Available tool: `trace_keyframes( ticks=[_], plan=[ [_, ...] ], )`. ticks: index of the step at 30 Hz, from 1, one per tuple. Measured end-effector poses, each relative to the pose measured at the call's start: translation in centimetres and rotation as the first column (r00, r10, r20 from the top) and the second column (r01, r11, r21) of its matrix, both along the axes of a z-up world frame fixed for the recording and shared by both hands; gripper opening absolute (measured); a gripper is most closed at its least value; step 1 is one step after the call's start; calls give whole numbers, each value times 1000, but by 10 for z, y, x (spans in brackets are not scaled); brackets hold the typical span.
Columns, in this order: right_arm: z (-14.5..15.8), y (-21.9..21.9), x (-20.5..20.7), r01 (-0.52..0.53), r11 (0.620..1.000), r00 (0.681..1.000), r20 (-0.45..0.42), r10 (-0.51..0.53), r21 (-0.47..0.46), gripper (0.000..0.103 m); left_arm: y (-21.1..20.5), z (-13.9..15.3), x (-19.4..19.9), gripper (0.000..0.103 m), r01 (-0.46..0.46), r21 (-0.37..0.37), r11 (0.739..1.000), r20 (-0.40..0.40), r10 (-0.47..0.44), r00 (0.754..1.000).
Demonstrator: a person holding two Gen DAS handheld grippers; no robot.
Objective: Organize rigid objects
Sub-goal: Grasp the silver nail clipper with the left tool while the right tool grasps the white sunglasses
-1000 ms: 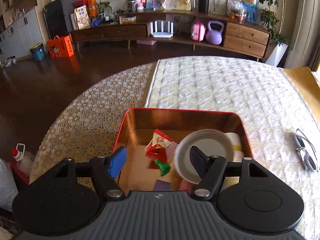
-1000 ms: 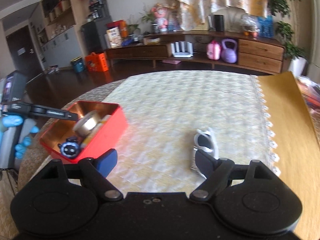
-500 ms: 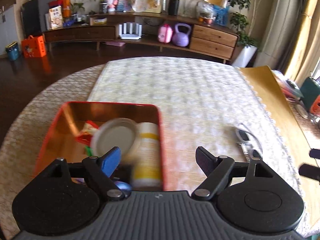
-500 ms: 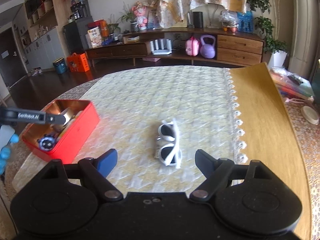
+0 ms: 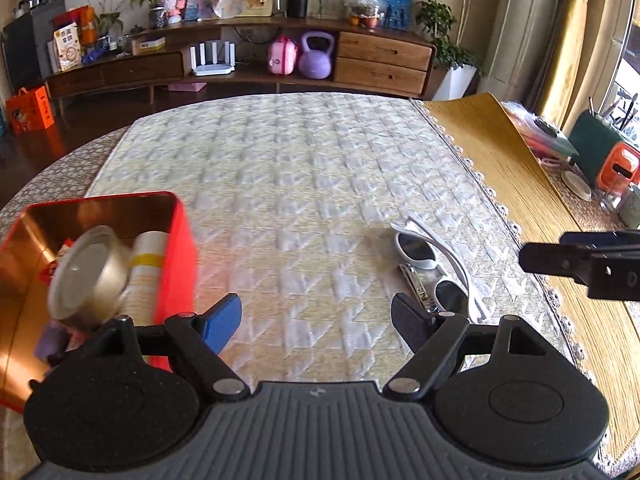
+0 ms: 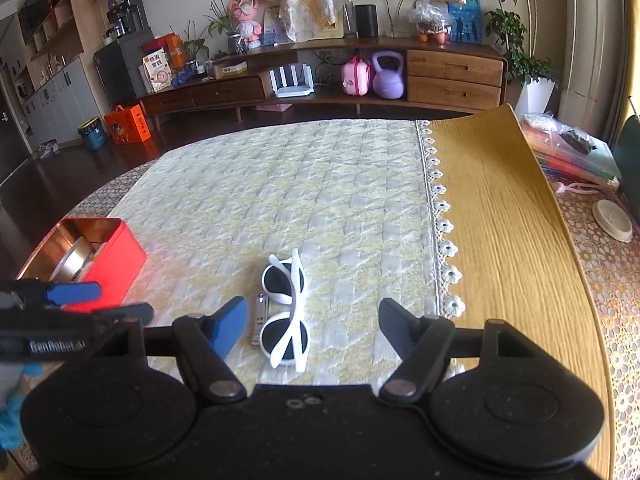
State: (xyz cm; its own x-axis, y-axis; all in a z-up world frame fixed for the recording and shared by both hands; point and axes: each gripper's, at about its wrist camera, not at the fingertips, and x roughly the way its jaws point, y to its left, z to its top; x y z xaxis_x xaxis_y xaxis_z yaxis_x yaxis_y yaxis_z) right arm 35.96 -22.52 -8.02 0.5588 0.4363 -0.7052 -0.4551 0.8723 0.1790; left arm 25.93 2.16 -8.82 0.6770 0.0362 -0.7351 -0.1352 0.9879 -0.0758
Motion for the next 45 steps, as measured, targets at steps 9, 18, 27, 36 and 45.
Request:
trace_keyframes(
  ticks=[9,18,27,36,45],
  plan=[
    [-23,16,31,-8,1000,996,-87,10,27,54,-20,-24,31,82,14,-6,1000,-18,-14,1000],
    [-44,21,47,4,996,985,-173,12,91,35,-34,-37,47,82,33,-16,999,-24,-34,999],
    [-60,17,53,26,989,971,-237,10,149,23,-39,-44,56,82,49,-35,998,-24,-49,998],
    [-59,13,55,48,988,978,-209,-16,147,6,-47,-47,61,78,68,-31,997,-21,-69,997],
    [-58,13,53,36,991,984,-179,-13,126,4,-59,-50,67,55,92,16,996,-13,-92,996]
  ],
)
